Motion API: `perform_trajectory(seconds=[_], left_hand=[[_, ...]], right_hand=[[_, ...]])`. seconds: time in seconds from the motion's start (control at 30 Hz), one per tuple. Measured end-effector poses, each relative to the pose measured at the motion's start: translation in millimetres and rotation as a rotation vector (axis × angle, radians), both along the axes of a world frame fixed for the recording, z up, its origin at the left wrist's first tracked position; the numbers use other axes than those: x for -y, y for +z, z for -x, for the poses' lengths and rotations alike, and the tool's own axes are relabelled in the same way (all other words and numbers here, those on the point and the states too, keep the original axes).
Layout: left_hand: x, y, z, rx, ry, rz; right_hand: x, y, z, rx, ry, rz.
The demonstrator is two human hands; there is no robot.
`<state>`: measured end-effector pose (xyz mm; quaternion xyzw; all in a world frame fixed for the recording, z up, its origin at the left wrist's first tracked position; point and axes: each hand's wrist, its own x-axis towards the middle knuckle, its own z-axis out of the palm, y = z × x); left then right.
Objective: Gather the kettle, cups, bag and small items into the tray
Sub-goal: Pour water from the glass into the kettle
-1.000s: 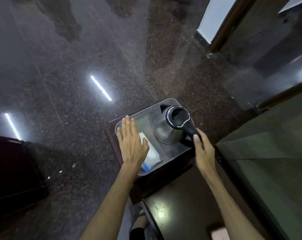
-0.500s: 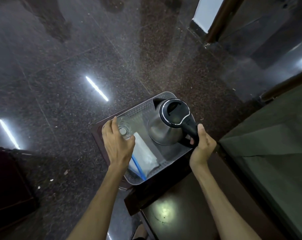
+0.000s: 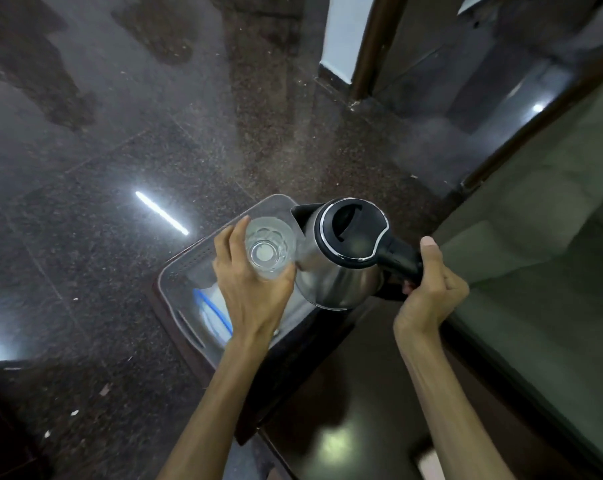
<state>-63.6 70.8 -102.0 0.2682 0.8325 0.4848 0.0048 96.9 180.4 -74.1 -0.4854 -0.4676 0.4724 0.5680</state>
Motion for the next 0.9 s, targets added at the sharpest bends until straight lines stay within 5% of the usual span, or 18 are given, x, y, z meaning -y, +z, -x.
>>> perform_trajectory(seconds=[0.57, 0.9], left_hand=[[-41, -21, -280, 0.000, -0.466, 0.033], [-30, -66, -424, 0.040, -0.721, 0.152]], right_hand=[[22, 31, -317, 0.243, -0.294, -0.023], [47, 32, -457, 0.705, -0.336, -0.012]])
